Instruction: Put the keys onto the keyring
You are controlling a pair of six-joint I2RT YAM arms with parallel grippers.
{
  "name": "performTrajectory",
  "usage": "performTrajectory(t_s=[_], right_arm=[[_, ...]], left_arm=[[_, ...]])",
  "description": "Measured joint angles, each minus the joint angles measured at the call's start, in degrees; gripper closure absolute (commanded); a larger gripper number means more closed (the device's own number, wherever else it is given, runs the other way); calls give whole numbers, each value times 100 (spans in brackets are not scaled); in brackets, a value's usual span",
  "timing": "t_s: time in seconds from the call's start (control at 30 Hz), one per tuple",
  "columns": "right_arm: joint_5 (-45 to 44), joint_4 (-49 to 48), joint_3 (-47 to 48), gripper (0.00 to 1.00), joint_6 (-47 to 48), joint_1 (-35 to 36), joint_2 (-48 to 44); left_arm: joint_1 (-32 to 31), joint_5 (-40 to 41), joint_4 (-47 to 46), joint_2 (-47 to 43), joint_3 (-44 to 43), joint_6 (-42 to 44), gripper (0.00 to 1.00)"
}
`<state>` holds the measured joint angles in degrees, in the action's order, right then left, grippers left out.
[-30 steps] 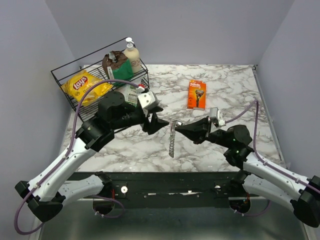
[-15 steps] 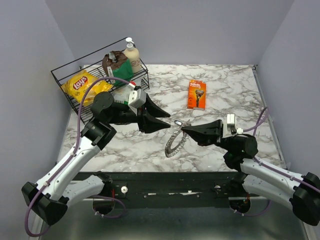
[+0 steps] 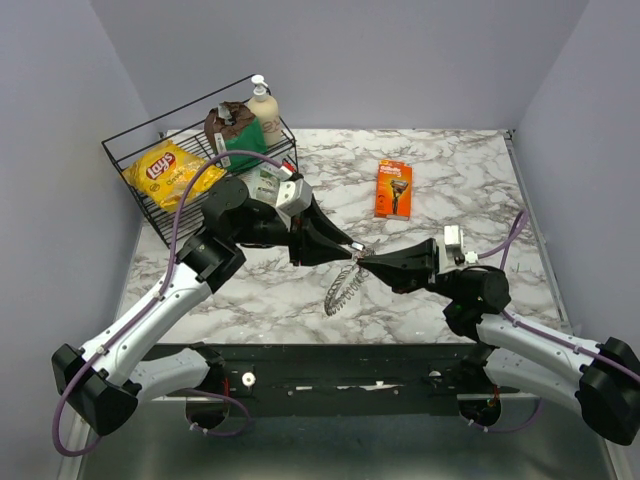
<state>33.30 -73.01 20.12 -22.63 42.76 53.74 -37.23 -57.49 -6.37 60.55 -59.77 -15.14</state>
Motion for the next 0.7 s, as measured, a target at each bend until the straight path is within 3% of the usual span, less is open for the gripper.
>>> performTrajectory(t_s=[0.5, 0.6, 0.7], right_arm=[[20, -63, 0, 99, -7, 0, 31], [20, -59, 0, 99, -4, 0, 35], [15, -61, 0, 99, -4, -2, 48]], left_arm=[[-223, 50, 503, 173, -61, 476, 59], [-297, 59, 629, 249, -94, 570, 63], [-315, 70, 723, 271, -142, 621, 75]])
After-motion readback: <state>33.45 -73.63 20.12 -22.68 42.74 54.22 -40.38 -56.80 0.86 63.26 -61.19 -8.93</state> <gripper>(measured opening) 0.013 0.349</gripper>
